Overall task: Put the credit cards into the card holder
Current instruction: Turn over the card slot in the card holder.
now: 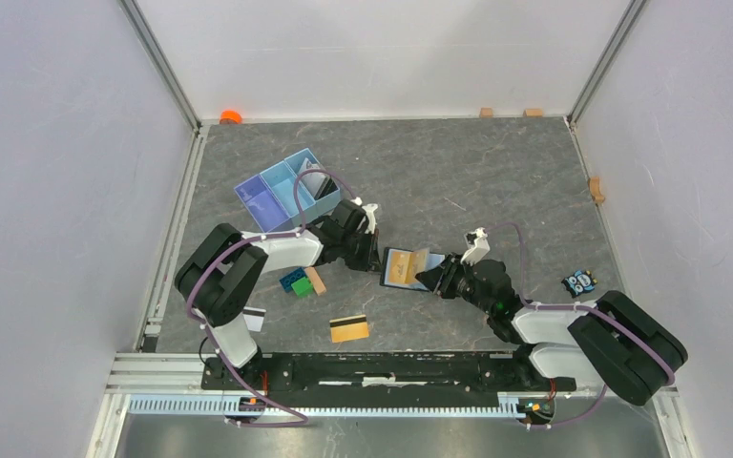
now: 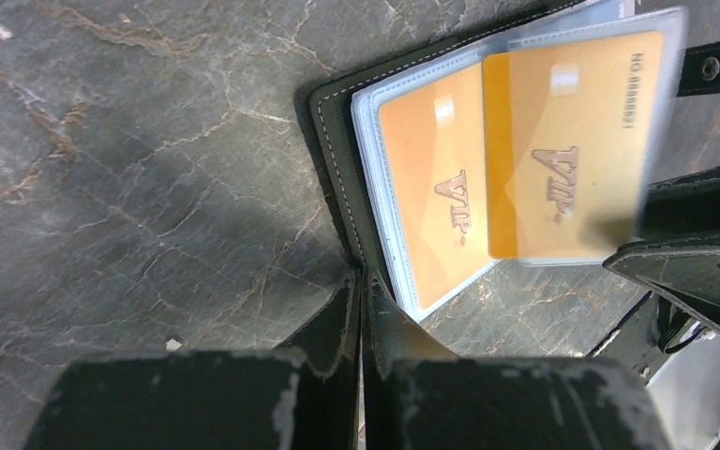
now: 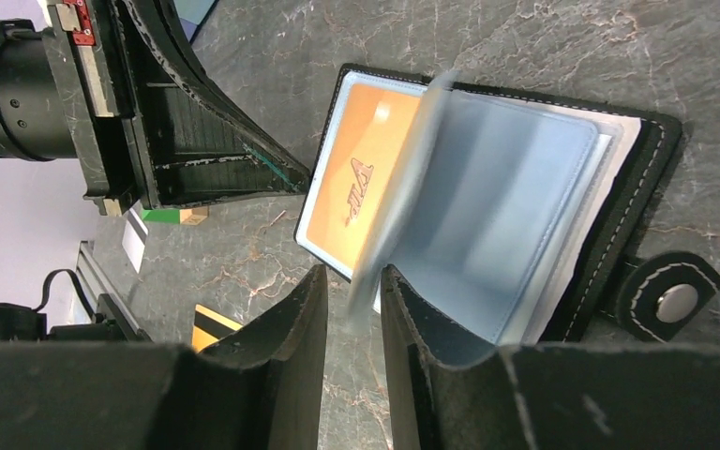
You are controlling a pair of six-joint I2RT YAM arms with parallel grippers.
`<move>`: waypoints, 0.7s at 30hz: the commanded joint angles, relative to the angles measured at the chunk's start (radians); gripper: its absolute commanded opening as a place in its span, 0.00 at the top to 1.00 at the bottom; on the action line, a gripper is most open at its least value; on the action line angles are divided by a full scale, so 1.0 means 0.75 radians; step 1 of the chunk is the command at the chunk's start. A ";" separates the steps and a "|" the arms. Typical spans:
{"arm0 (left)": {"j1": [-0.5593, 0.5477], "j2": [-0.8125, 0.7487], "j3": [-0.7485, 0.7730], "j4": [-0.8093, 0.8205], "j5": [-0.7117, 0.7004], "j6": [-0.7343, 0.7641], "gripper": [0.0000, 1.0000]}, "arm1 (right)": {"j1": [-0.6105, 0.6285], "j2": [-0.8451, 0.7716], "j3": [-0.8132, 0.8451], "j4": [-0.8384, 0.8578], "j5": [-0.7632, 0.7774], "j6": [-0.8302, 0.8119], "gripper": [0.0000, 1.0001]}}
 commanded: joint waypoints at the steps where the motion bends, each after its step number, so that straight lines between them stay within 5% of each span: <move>1: -0.011 0.013 -0.031 0.068 0.055 -0.035 0.98 | 0.010 0.021 0.048 0.055 -0.011 -0.068 0.68; 10: -0.010 0.011 -0.040 0.114 0.087 -0.058 0.93 | 0.183 0.006 0.266 -0.304 0.254 -0.295 0.60; 21: 0.034 -0.265 -0.153 -0.006 -0.024 -0.044 0.56 | 0.227 -0.047 0.342 -0.402 0.289 -0.387 0.48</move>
